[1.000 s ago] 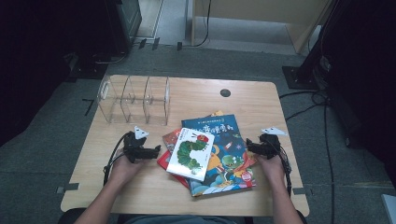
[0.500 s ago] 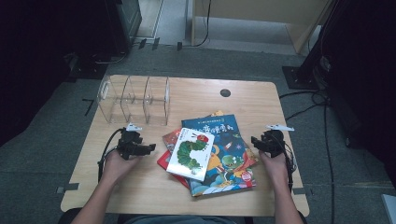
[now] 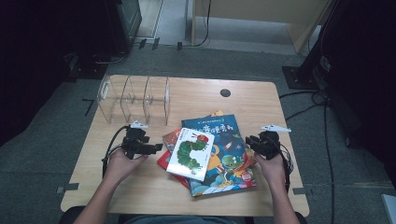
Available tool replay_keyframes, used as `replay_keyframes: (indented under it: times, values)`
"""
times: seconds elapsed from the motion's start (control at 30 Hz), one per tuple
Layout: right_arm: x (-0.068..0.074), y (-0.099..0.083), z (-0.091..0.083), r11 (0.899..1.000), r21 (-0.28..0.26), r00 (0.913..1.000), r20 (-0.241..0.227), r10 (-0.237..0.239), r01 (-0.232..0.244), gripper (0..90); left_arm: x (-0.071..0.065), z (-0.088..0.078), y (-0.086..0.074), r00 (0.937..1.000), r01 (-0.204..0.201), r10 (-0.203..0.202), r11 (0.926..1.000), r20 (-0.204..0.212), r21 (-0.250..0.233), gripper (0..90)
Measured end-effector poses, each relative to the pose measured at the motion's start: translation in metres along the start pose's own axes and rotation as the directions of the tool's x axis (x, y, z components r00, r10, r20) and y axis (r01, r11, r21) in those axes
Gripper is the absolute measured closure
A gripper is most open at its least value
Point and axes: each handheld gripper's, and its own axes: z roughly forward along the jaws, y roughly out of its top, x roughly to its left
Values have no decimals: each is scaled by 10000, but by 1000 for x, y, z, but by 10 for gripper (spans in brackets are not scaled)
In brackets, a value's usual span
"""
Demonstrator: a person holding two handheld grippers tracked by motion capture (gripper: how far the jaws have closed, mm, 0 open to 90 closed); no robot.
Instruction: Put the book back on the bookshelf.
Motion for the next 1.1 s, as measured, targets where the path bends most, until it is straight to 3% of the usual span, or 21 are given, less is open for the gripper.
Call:
replay_keyframes:
  times: [0.3, 0.5, 0.8, 1.1]
  values:
    - [20, -5, -4, 9988, -1, 9971, -575, -488, 489, 862, -17, 3, 6, 9982, -322, 313, 9993, 505, 183, 286]
    - [35, -9, -2, 9975, -24, 9930, -940, -711, 712, 877, -29, 11, 8, 9955, -446, 401, 9977, 853, 513, 293]
    - [62, -13, 8, 9900, 192, 9796, -1487, -1353, 1397, 892, -43, 17, 6, 9911, -515, 408, 9953, 1265, 826, 296]
    - [76, -13, 18, 9831, 363, 9673, -1884, -1697, 1795, 895, -54, 25, 4, 9905, -596, 450, 9921, 1298, 1102, 294]
